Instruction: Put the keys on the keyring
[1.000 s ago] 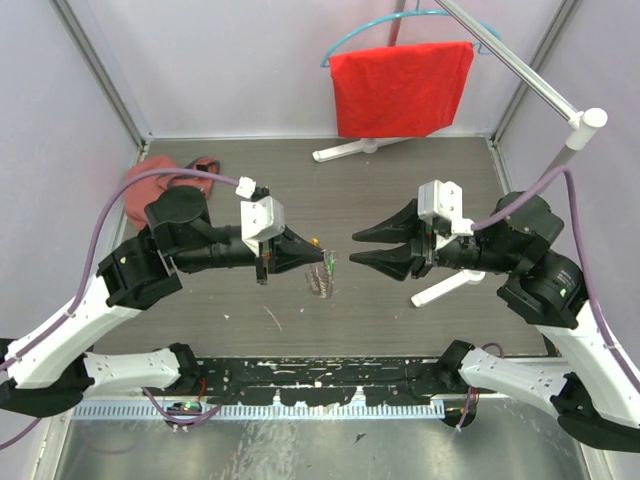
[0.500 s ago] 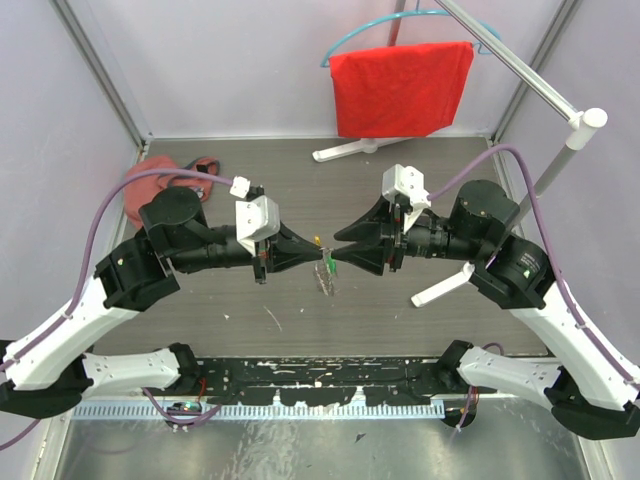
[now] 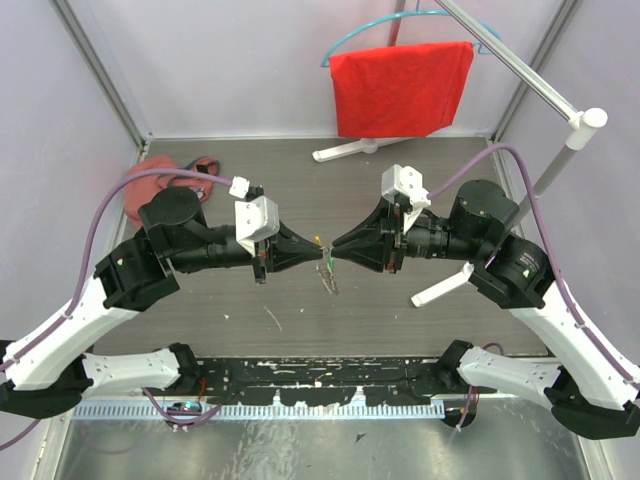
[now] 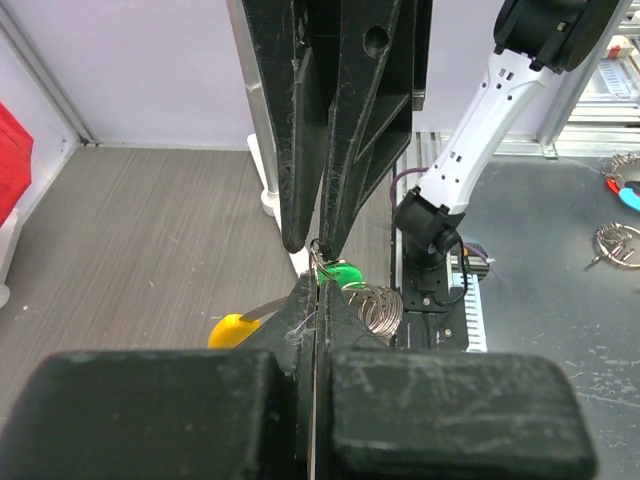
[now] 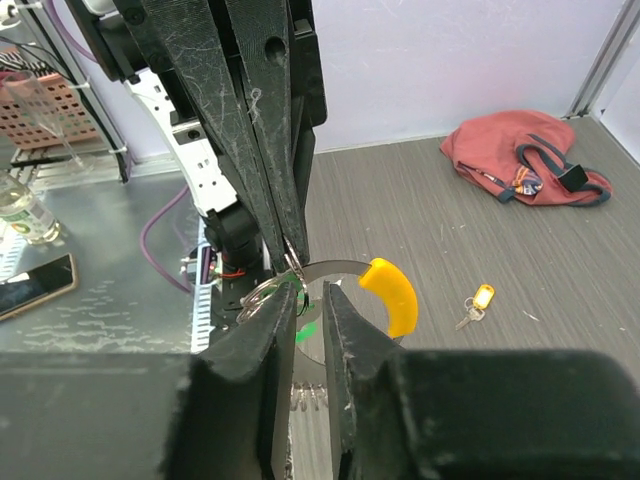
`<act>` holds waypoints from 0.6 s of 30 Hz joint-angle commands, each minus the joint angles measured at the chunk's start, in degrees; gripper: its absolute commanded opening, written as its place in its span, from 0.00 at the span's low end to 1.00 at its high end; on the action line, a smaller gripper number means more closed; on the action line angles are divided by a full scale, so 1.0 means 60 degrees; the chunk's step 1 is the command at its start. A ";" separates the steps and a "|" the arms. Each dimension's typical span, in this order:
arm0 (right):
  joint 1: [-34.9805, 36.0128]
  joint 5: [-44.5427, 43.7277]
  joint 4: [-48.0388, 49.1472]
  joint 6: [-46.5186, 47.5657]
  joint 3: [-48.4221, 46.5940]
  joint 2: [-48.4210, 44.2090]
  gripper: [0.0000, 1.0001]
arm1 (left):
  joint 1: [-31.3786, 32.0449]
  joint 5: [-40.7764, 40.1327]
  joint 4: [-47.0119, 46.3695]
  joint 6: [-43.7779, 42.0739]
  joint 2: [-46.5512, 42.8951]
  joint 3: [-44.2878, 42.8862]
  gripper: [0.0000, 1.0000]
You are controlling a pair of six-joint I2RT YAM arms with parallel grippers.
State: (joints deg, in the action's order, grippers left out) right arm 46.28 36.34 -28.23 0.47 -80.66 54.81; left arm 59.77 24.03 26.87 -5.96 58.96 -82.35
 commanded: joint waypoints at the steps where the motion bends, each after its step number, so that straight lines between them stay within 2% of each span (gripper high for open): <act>1: -0.0005 0.0233 0.0466 -0.0135 -0.0070 0.0075 0.19 | 0.0033 -0.0043 -0.0509 -0.0059 -0.0236 0.0096 0.00; 7: -0.0003 0.0301 0.0467 -0.0153 -0.0089 0.0094 0.02 | 0.0027 -0.0127 -0.0634 -0.0049 -0.0318 0.0183 0.00; 18: -0.0006 0.0185 0.0210 -0.0144 -0.0149 0.0130 0.01 | 0.0026 -0.0156 -0.1100 -0.0033 -0.0447 0.0431 0.00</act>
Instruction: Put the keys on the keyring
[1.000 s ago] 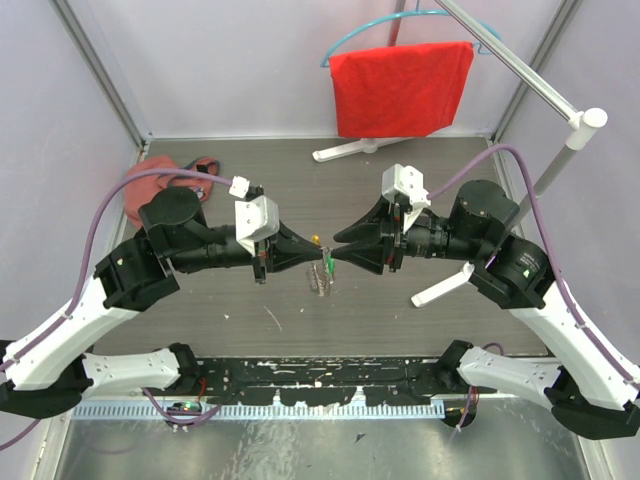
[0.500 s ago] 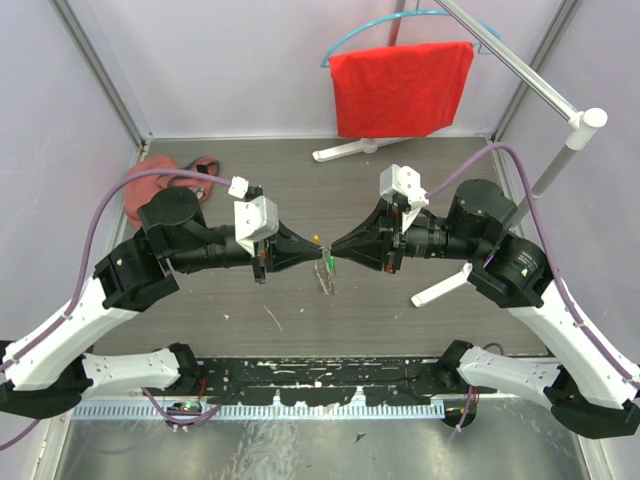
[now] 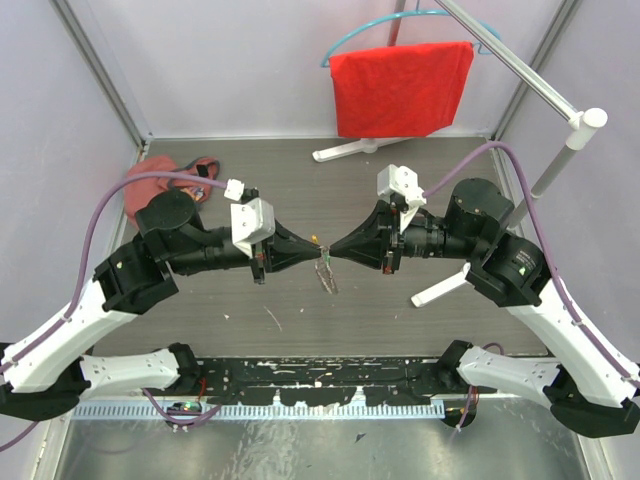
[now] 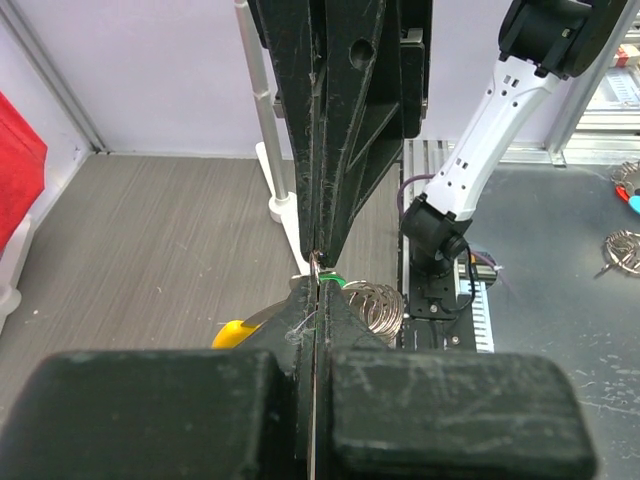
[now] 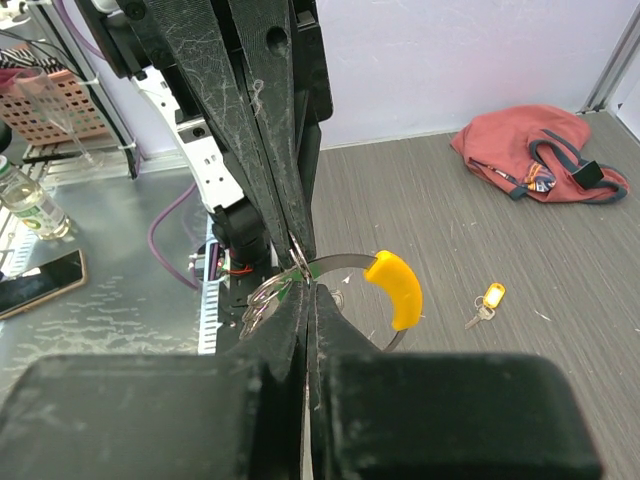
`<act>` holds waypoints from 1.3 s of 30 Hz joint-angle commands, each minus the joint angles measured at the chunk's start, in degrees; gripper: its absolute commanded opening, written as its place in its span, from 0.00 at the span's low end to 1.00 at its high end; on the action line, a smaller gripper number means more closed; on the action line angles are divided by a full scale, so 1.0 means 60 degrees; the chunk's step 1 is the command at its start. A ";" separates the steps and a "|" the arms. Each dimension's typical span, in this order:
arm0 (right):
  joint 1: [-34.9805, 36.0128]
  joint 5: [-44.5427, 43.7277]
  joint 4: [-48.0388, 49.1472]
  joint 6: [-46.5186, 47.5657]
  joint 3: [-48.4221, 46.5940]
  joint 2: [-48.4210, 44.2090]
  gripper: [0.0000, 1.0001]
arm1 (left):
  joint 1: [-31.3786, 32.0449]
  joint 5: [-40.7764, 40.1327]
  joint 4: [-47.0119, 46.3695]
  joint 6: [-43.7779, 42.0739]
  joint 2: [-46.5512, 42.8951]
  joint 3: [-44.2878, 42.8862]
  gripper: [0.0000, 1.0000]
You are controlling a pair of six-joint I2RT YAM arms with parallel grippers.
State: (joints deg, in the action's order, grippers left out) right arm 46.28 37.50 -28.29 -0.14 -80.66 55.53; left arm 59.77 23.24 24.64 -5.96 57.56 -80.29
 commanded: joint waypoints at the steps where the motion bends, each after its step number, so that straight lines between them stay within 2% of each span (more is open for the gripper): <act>1: -0.0008 -0.0009 0.0204 -0.0049 -0.0142 0.0017 0.01 | 0.0032 -0.0018 -0.0801 -0.0027 -0.0220 0.0117 0.00; 17: -0.0008 -0.0077 -0.0325 0.0098 -0.0230 0.0346 0.01 | 0.0020 0.0012 -0.1235 -0.0006 -0.0212 0.0148 0.00; 18: -0.0008 -0.0074 -0.0335 0.0104 -0.0240 0.0352 0.02 | 0.0028 0.0010 -0.1229 -0.0004 -0.0210 0.0144 0.00; 22: -0.0001 -0.0228 -0.0342 0.0213 -0.0300 0.0249 0.24 | 0.0025 0.0010 -0.1232 -0.0003 -0.0218 0.0177 0.00; 27: 0.0005 -0.0509 -0.0015 0.0396 -0.0315 -0.0263 0.36 | 0.0019 0.0001 -0.1233 0.0025 -0.0247 0.0241 0.00; 34: -0.0009 -0.0559 0.1058 0.0636 0.0087 -0.1082 0.42 | 0.0023 0.0154 -0.1322 0.0122 -0.0285 0.0363 0.00; 39: -0.0009 0.0207 0.1802 0.0765 0.0357 -0.1140 0.38 | 0.0030 0.0522 -0.2055 0.0560 -0.0350 0.0651 0.00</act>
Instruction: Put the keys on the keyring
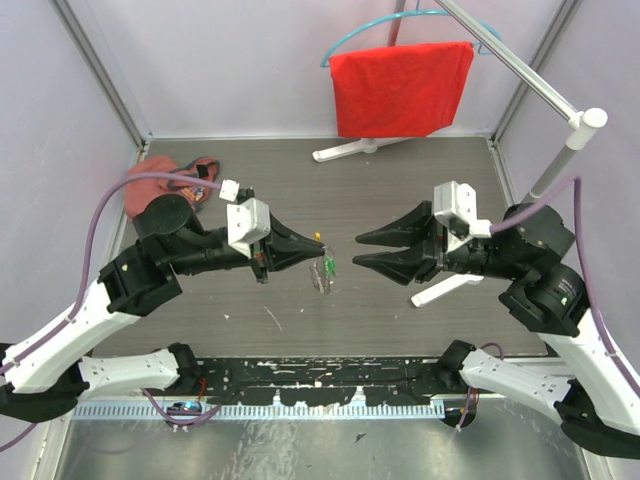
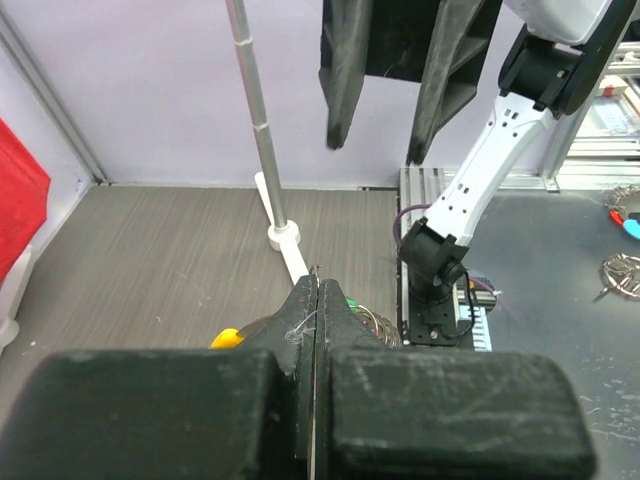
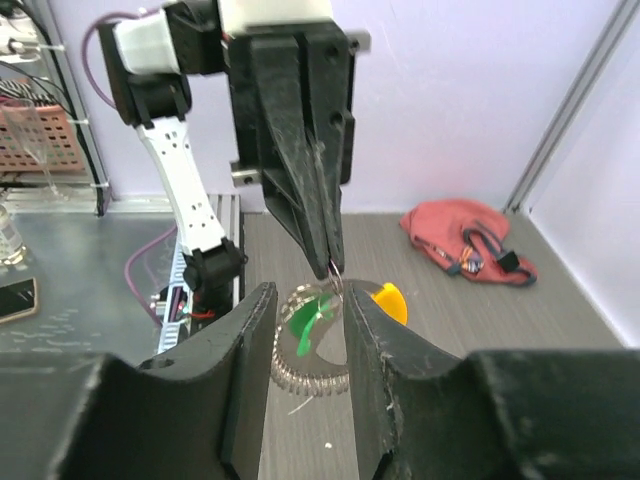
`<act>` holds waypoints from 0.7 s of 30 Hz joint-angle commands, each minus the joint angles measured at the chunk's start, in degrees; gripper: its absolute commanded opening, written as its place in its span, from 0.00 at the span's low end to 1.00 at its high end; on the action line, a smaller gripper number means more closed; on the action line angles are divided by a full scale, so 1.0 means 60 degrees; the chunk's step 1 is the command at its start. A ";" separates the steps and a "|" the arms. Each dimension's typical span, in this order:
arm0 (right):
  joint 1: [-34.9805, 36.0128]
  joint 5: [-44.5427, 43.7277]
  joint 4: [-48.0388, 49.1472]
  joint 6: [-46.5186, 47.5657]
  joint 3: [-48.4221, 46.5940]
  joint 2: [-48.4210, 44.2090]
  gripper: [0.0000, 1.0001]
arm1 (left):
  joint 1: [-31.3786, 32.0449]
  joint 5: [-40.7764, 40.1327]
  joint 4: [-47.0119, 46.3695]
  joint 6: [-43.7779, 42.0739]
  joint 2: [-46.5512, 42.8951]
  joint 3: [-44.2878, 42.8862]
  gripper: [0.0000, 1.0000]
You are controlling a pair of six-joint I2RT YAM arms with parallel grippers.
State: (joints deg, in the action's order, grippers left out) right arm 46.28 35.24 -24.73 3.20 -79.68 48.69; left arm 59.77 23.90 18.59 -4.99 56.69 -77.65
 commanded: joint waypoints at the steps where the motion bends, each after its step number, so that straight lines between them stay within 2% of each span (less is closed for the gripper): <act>1: -0.0008 0.0750 0.1388 0.0213 0.0271 0.0001 0.38 | 0.0033 0.0470 -0.1254 0.0498 -0.0251 0.0281 0.00; 9: -0.0009 0.1552 0.1997 0.0252 0.0476 0.0129 0.30 | 0.0023 0.0820 -0.3112 0.1573 -0.0450 0.1023 0.00; 21: 0.0002 0.1765 0.1864 0.0150 0.0461 0.0304 0.32 | 0.0022 0.1108 -0.3728 0.1879 -0.0400 0.1097 0.00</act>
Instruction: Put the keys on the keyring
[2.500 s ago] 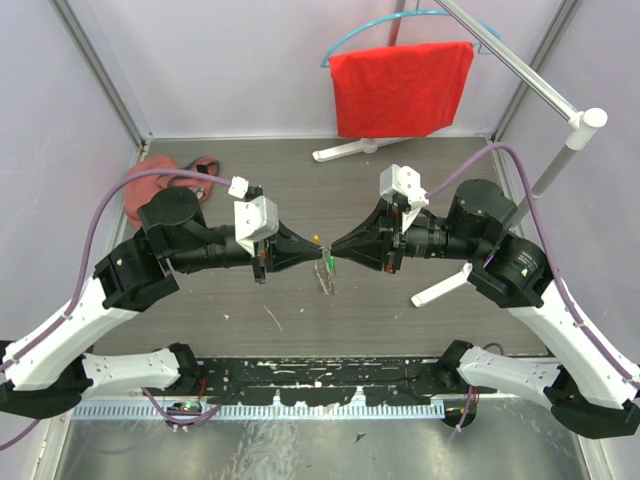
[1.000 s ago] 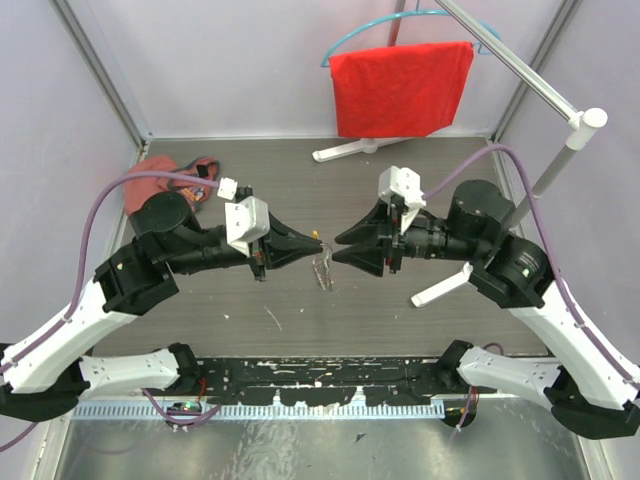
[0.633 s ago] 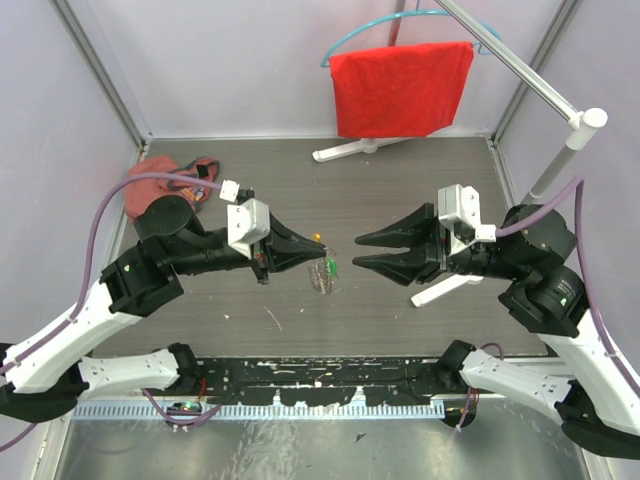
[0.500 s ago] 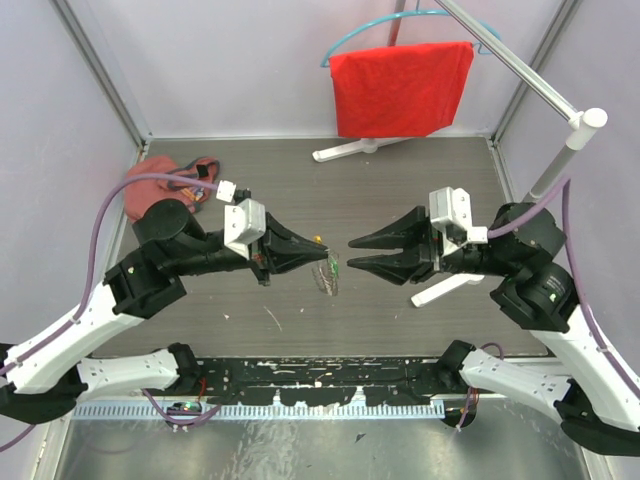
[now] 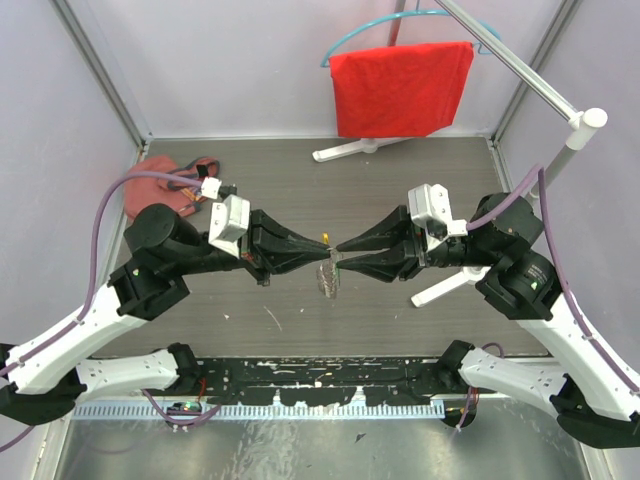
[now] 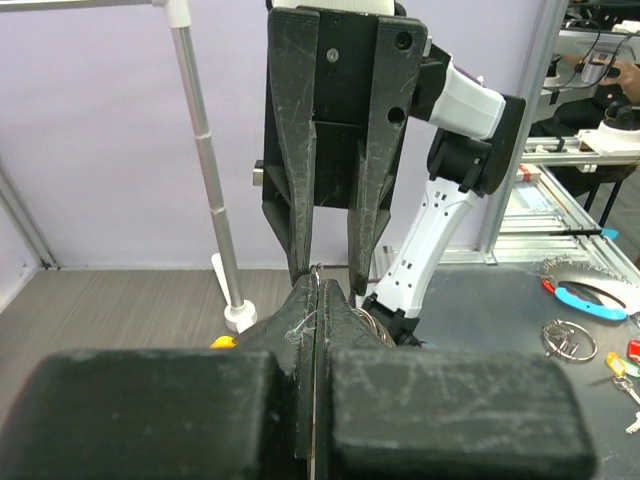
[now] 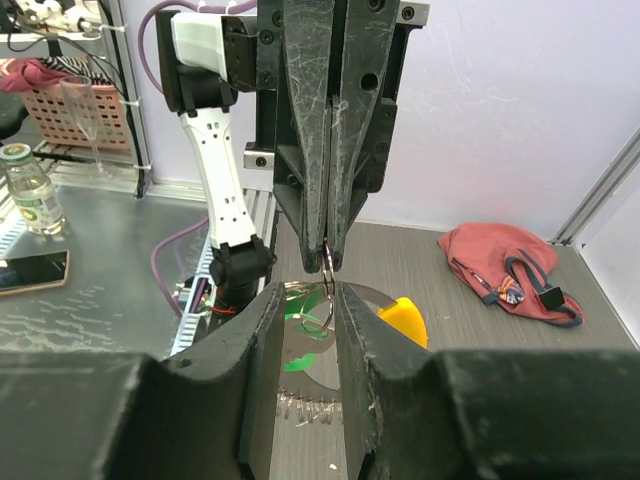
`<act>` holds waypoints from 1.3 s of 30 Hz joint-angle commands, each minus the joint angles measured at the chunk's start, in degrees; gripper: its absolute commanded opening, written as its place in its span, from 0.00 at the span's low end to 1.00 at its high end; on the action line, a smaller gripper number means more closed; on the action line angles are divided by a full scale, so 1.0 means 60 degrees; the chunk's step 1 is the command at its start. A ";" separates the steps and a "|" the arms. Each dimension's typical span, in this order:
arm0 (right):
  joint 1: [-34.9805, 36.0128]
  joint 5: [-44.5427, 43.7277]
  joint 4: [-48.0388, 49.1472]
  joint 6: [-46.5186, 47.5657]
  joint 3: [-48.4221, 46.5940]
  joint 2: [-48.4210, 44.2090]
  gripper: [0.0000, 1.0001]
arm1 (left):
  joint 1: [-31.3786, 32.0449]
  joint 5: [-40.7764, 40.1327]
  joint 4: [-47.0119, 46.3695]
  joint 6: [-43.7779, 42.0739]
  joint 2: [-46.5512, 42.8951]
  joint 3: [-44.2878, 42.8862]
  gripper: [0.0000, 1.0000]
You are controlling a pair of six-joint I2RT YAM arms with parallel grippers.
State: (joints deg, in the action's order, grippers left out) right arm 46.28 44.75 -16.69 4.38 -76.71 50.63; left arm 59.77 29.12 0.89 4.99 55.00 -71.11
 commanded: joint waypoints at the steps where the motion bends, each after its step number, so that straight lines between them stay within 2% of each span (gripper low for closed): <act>1: 0.0004 0.0187 0.0525 -0.0055 -0.0040 -0.0007 0.32 | 0.0035 0.0261 -0.0801 0.0258 -0.0095 0.0000 0.00; 18: -0.0005 0.0244 0.0816 -0.0300 0.0081 -0.0017 0.31 | 0.0040 0.0594 -0.0851 0.0471 0.0120 -0.0036 0.00; 23: -0.0009 0.0261 0.0791 -0.0268 0.0124 0.0050 0.19 | 0.0036 0.0567 -0.0842 0.0449 0.0095 -0.0019 0.00; 26: -0.0001 0.0268 0.0778 -0.0253 0.0116 0.0057 0.04 | 0.0037 0.0531 -0.0836 0.0421 0.0076 -0.0008 0.00; 28: -0.0008 0.0276 0.0729 -0.0207 0.0067 0.0034 0.01 | 0.0027 0.0452 -0.0811 0.0418 0.0073 0.0000 0.00; 29: -0.0001 0.0265 0.0668 -0.0152 0.0025 0.0022 0.01 | 0.0029 0.0374 -0.0807 0.0422 0.0059 0.0034 0.05; 32: -0.0009 0.0145 0.0172 0.0151 -0.0238 0.0042 0.01 | 0.0029 0.0128 -0.0685 0.0346 -0.0058 0.0096 0.32; 35: -0.0001 -0.0019 -0.0680 0.0559 -0.0618 0.0163 0.01 | 0.0029 0.0030 0.0005 0.0077 -0.0097 -0.0141 0.50; 39: 0.0003 -0.0645 -0.1704 0.1065 -0.1064 0.0286 0.01 | 0.0025 -0.0177 0.1426 -0.0407 -0.0067 -0.0650 0.54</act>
State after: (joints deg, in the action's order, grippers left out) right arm 46.28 44.51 -21.98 6.79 -78.50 52.21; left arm 59.79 29.89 1.67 5.74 55.16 -71.50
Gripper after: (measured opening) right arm 0.035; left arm 0.528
